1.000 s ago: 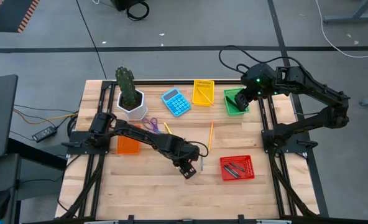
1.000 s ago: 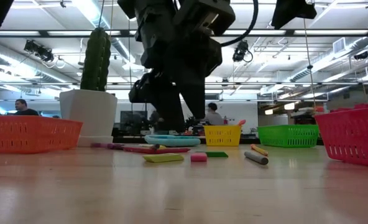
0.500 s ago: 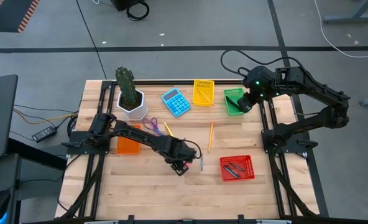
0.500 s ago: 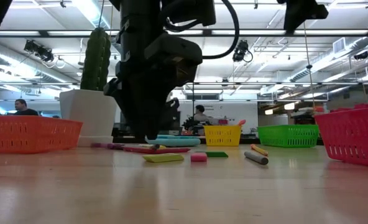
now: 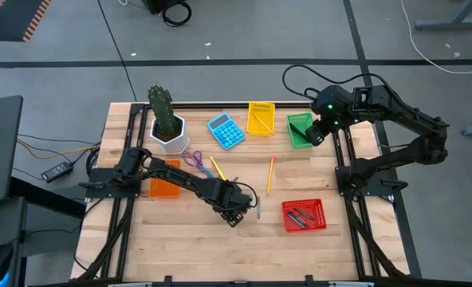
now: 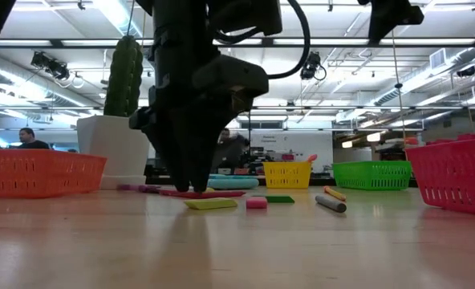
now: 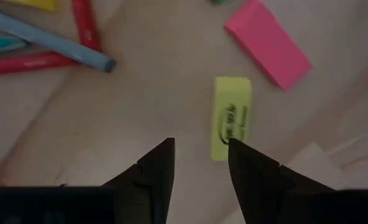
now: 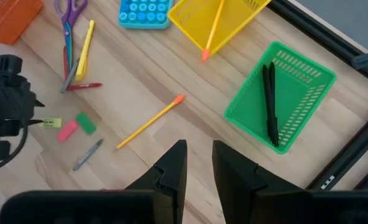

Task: Sort crayons/erasers/pens/pencils in bins
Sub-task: Put the yellow eraser into the orange bin

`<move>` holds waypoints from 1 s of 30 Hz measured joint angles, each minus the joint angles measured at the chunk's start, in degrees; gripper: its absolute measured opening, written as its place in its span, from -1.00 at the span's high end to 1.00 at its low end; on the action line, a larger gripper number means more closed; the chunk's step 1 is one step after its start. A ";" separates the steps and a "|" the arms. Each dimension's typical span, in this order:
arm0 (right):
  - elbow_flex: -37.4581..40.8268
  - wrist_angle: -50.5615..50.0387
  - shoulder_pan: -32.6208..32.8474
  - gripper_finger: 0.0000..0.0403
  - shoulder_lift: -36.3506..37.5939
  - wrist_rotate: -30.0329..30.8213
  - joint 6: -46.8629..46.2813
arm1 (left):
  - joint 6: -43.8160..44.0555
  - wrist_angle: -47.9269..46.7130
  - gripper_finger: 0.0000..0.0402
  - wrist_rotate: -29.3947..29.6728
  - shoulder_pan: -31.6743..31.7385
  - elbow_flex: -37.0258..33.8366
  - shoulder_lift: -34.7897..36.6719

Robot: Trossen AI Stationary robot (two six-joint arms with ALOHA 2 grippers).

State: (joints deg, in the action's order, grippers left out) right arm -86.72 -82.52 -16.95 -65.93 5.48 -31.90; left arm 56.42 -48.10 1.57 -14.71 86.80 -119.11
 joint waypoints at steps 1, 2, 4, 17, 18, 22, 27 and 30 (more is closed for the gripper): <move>0.00 -0.17 0.00 0.59 -0.02 0.00 0.33 | 0.00 -0.06 0.22 -0.05 -0.11 0.00 0.00; 0.00 -0.18 0.00 0.59 -0.01 0.01 0.70 | 0.04 -0.23 0.22 -0.11 -0.15 0.00 0.00; 0.00 -0.16 0.00 0.59 -0.02 0.01 1.54 | 0.29 -0.86 0.22 -0.07 -0.07 0.76 0.00; 0.00 -0.09 0.00 0.59 -0.03 0.46 2.76 | -0.06 -1.48 0.21 1.63 -0.32 3.34 -2.92; 0.00 -0.14 0.00 0.59 -0.04 0.46 2.78 | -0.07 -1.64 0.21 1.59 -0.32 3.34 -2.93; 0.00 -0.16 0.00 0.59 -0.02 0.48 3.03 | -0.06 1.02 0.21 1.20 -0.65 3.41 -2.91; 0.00 -0.09 -0.02 0.59 -0.02 0.48 3.43 | -0.08 1.26 0.21 1.15 -1.00 3.41 -2.97; 0.00 -0.11 -0.02 0.59 -0.02 0.48 3.43 | -0.31 0.67 0.21 1.11 -0.98 3.33 -3.62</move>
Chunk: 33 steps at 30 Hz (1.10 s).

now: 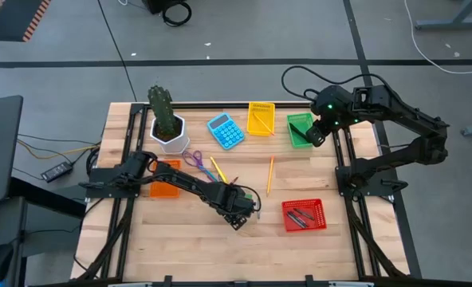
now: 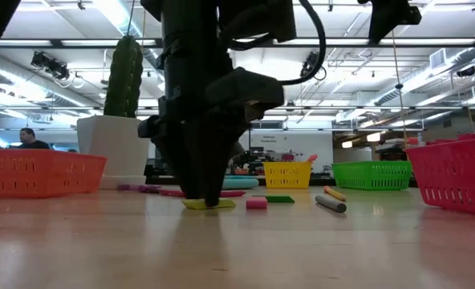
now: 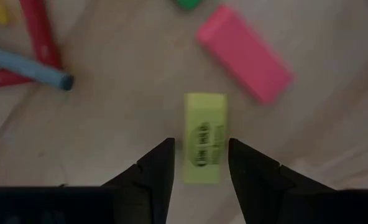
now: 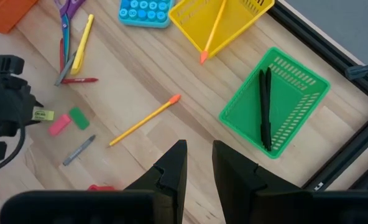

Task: Sort crayons/erasers/pens/pencils in bins
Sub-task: Put the yellow eraser into the orange bin

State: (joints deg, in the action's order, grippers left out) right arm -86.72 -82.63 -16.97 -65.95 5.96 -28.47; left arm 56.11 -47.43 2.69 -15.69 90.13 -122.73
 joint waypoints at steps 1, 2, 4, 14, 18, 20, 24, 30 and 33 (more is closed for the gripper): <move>0.00 0.00 0.02 0.59 0.00 0.00 0.00 | -0.24 -0.37 0.21 -0.12 -0.06 -0.05 -0.18; 0.00 0.00 0.01 0.59 0.00 0.00 0.00 | -0.39 0.02 0.21 -0.17 -0.08 0.05 -0.57; 0.00 -0.02 0.00 0.59 0.00 0.00 0.00 | -0.82 -0.20 0.21 -0.44 -0.10 0.17 -0.75; 0.00 -0.02 0.01 0.59 0.00 0.00 -0.26 | -1.37 -0.23 0.21 -0.46 -0.45 0.19 -1.15; 0.00 -0.02 0.00 0.59 0.00 0.00 -0.07 | -1.44 -0.12 0.26 -0.34 -0.46 0.17 -1.19; 0.00 -0.02 0.00 0.59 0.00 0.00 -0.06 | -1.46 -0.17 0.32 -0.25 -0.52 0.12 -1.19; 0.00 -0.02 0.00 0.59 0.00 0.00 -0.03 | -1.92 -0.38 0.46 -0.16 -0.52 0.08 -1.23; 0.00 -0.02 0.00 0.59 0.00 0.00 0.02 | -1.91 -0.29 0.60 -0.33 -0.52 0.08 -1.23; 0.00 -0.02 0.01 0.59 0.00 0.00 0.06 | -1.90 -0.24 0.58 -0.77 -0.50 0.08 -1.23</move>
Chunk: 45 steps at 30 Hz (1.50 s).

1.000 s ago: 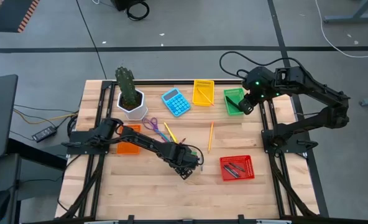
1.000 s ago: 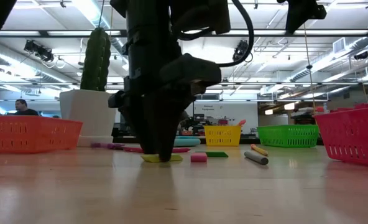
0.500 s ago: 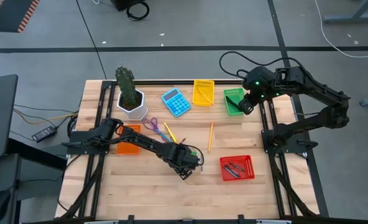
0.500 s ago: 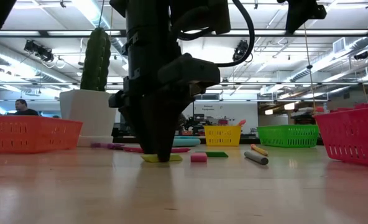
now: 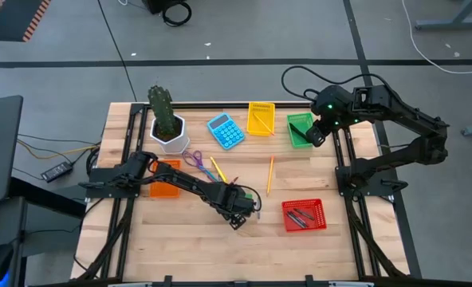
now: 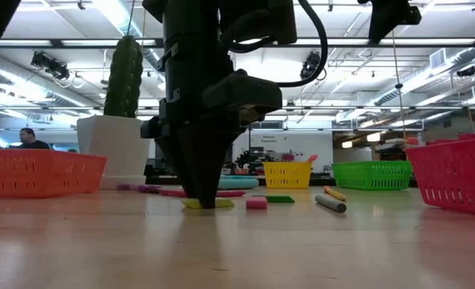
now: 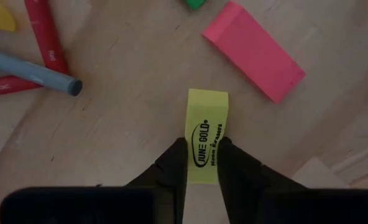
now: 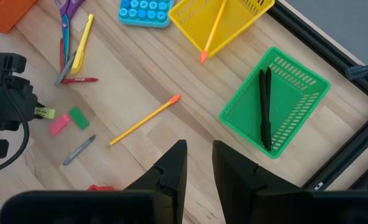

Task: Sort crayons/erasers/pens/pencils in bins
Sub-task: Put the yellow eraser into the orange bin

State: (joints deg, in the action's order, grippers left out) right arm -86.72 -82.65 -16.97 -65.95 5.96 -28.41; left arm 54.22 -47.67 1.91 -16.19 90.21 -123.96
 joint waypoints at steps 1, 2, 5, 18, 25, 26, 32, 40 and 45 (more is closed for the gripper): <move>0.00 0.00 -0.01 0.59 0.00 0.00 0.09 | 0.01 0.02 0.56 0.00 -0.02 -0.04 0.10; 0.00 0.00 -0.01 0.59 0.00 0.00 0.23 | 0.02 0.10 0.54 0.00 -0.02 -0.13 0.26; 0.00 0.00 0.02 0.59 0.00 0.00 0.62 | 0.24 0.12 0.50 -0.15 0.00 -0.06 0.58; 0.00 0.02 0.00 0.59 0.00 0.00 0.86 | -2.31 -0.29 0.63 -0.51 0.22 6.22 0.64; 0.00 0.00 -0.01 0.59 0.00 0.00 0.86 | -3.82 -5.15 0.60 -0.39 0.77 9.33 0.74; 0.00 0.00 0.01 0.59 0.00 0.00 0.86 | -4.46 -6.43 0.60 -0.39 0.86 9.70 0.76; 0.00 0.00 -0.01 0.59 0.00 0.00 1.38 | -8.12 -13.78 0.62 -0.23 1.01 10.35 0.86; 0.00 0.00 -0.01 0.59 0.00 0.00 1.45 | -10.54 -24.37 0.61 1.21 0.25 10.36 1.00; 0.00 0.00 -0.01 0.59 0.00 0.00 1.79 | -10.53 -34.46 0.61 4.39 -0.23 10.36 1.11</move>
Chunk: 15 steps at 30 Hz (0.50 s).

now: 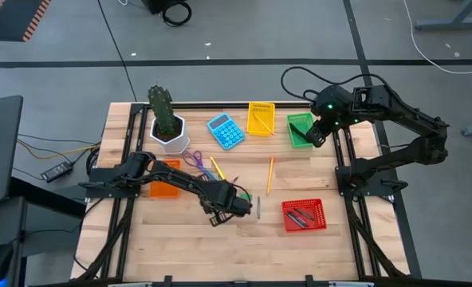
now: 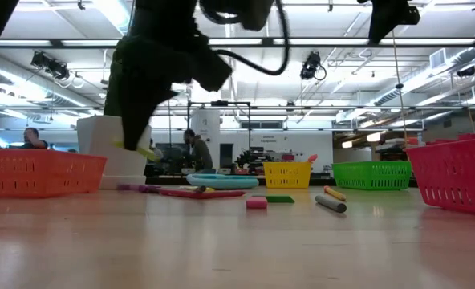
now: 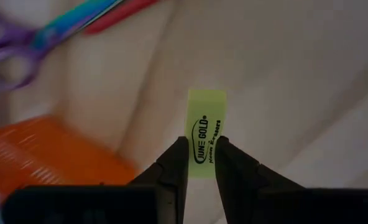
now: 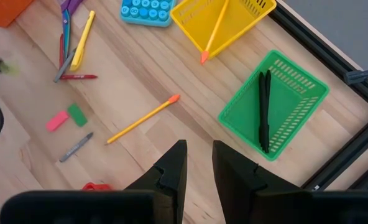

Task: Sort crayons/erasers/pens/pencils in bins
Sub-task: Put the yellow eraser into the orange bin

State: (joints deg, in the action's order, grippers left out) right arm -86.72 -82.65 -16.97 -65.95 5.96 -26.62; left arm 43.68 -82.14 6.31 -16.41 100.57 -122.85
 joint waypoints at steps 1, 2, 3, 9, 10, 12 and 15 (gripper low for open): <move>0.00 0.00 0.00 0.59 0.00 0.00 0.17 | -0.02 -2.04 0.60 0.59 -0.13 0.00 0.00; 0.00 0.00 0.00 0.59 0.00 -0.02 0.39 | 0.00 -3.81 0.60 1.34 -0.26 0.00 0.00; 0.00 0.00 0.01 0.59 0.00 0.00 0.52 | -0.05 -5.47 0.59 2.30 -0.27 0.00 0.00; 0.00 -0.02 0.00 0.59 0.00 -0.02 0.73 | -2.68 -7.76 0.58 4.56 -0.54 -0.07 1.21; 0.00 -0.05 0.00 0.59 0.00 -0.04 0.73 | -2.53 -7.82 0.59 5.03 -0.54 -0.07 1.90; 0.00 -0.13 0.02 0.59 0.00 -0.09 0.73 | -2.38 -7.87 0.61 6.59 -0.60 -0.10 2.98; 0.00 -0.13 0.02 0.59 0.00 -0.23 0.73 | -2.45 -7.84 0.63 10.00 -0.53 -0.20 4.84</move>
State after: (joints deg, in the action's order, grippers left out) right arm -86.72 -82.78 -16.95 -65.95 5.73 -25.89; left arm 41.23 -89.97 16.31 -16.94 100.38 -118.01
